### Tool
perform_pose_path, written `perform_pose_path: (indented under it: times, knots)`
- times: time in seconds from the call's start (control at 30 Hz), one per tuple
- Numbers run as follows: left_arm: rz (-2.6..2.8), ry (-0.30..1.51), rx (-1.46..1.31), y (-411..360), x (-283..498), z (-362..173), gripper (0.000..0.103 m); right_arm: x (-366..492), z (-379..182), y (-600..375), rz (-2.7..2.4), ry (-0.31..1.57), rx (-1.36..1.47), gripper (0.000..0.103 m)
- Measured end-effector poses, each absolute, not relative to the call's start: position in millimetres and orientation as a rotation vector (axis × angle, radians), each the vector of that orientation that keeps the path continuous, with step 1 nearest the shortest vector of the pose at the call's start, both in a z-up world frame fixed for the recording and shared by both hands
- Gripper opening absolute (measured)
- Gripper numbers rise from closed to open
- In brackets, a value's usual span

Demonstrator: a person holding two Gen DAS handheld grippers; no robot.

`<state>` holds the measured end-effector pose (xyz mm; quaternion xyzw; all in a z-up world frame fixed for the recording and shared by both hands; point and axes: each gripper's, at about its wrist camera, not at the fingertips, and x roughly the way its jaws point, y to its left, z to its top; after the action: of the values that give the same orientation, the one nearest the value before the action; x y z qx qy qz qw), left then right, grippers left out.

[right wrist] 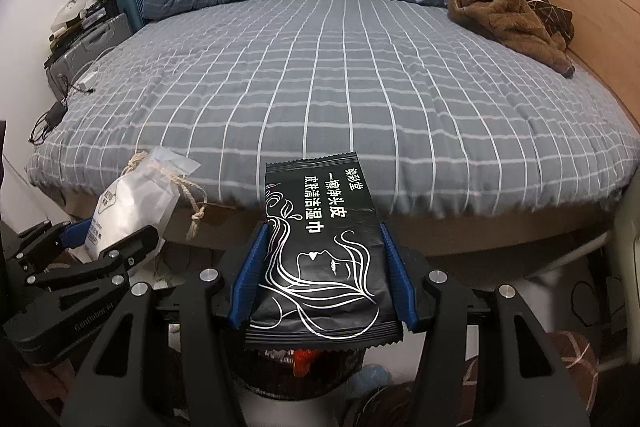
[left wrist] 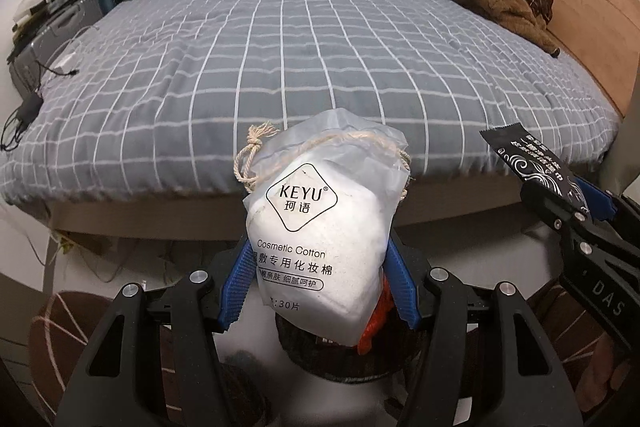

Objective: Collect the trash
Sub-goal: 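Carry the cotton-pad bag and wipe packet with both tools over the bin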

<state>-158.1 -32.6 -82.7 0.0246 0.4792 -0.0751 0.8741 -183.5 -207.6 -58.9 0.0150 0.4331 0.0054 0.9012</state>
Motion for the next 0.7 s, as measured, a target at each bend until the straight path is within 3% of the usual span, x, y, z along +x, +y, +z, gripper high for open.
perform_pose_path:
  times: [0.7]
  knots:
    - [-0.17, 1.114, 0.115, -47.4, -175.0, -142.7, 0.058, -214.8, -118.1, -225.6, -0.036, 1.047, 0.003, 0.053]
